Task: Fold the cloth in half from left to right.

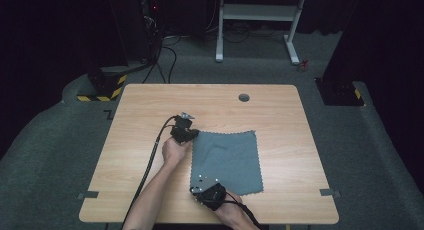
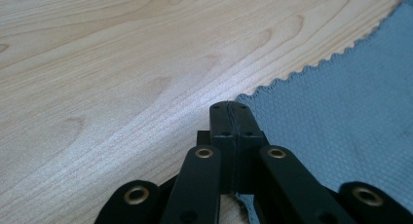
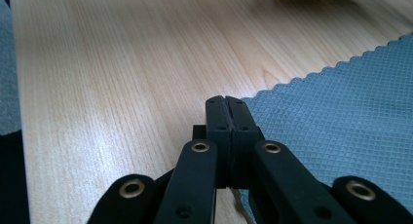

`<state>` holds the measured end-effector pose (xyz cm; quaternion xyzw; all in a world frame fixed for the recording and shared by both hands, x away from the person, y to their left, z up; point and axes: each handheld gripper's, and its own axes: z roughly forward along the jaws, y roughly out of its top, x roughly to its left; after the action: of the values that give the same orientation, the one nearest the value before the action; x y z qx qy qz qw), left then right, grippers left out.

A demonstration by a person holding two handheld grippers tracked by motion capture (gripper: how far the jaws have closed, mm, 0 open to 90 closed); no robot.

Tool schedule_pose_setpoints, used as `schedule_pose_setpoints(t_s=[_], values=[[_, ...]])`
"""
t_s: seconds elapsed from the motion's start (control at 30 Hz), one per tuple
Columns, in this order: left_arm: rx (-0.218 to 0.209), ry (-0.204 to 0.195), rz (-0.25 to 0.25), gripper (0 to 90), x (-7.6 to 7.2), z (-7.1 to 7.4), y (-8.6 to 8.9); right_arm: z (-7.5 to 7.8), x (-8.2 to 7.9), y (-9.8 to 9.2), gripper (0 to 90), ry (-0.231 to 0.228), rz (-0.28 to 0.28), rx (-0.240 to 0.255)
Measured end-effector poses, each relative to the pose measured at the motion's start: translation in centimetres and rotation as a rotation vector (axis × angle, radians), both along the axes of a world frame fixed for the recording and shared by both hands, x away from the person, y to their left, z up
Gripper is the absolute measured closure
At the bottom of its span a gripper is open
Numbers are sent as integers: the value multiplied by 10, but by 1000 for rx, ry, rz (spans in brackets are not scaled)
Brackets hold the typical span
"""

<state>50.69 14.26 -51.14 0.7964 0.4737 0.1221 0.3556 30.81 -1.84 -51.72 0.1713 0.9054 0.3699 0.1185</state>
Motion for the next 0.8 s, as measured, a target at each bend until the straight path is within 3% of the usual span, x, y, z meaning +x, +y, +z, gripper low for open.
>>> schedule_pose_setpoints(t_s=[0.2,0.53,0.8], values=[[-48,3,12,899,2,4,4,4,2,-1,900,9,-4,19],[-52,10,8,900,4,6,11,9,3,8,900,4,8,14],[-29,5,-2,900,7,15,16,17,5,16,900,-3,20,30]])
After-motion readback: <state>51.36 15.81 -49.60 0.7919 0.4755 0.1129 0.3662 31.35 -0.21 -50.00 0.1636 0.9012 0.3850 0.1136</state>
